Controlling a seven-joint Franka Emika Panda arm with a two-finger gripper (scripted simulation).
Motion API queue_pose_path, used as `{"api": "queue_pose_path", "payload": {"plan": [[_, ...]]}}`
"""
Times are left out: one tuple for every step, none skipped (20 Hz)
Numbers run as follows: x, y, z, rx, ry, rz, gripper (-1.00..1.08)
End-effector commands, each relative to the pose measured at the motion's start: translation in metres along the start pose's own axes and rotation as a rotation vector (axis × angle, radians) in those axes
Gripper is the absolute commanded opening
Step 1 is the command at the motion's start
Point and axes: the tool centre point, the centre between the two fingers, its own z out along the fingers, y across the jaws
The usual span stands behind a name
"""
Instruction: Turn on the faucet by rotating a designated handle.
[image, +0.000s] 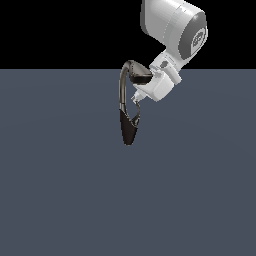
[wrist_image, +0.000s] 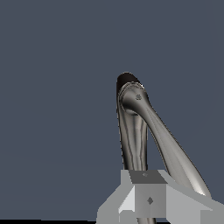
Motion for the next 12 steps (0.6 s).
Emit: {"api": "queue_pose_path", "payload": {"plan": [[-0.006,0.007,0.001,-0.011,-0.007,-0.002,-1.0],[-0.001,0.002,0.0,0.0,0.0,0.0,-1.0],[0.001,0.006,0.0,-0.001,-0.001,0.0,-1.0],[0.002,0.009,0.0,-0.001,-0.001,0.0,-1.0],[0.003,0.013,0.0,-0.002,-0.002,0.0,-1.0],[0.004,0.016,0.0,-0.003,-0.002,0.0,-1.0],[0.005,0.02,0.0,-0.003,-0.003,-0.001,-1.0],[0.006,0.024,0.0,-0.004,-0.003,-0.001,-1.0],[0.008,0.027,0.0,-0.005,-0.004,-0.001,-1.0],[0.009,0.031,0.0,-0.006,-0.004,-0.001,-1.0],[0.01,0.035,0.001,-0.006,-0.005,-0.001,-1.0],[0.011,0.039,0.001,-0.007,-0.005,-0.001,-1.0]]}}
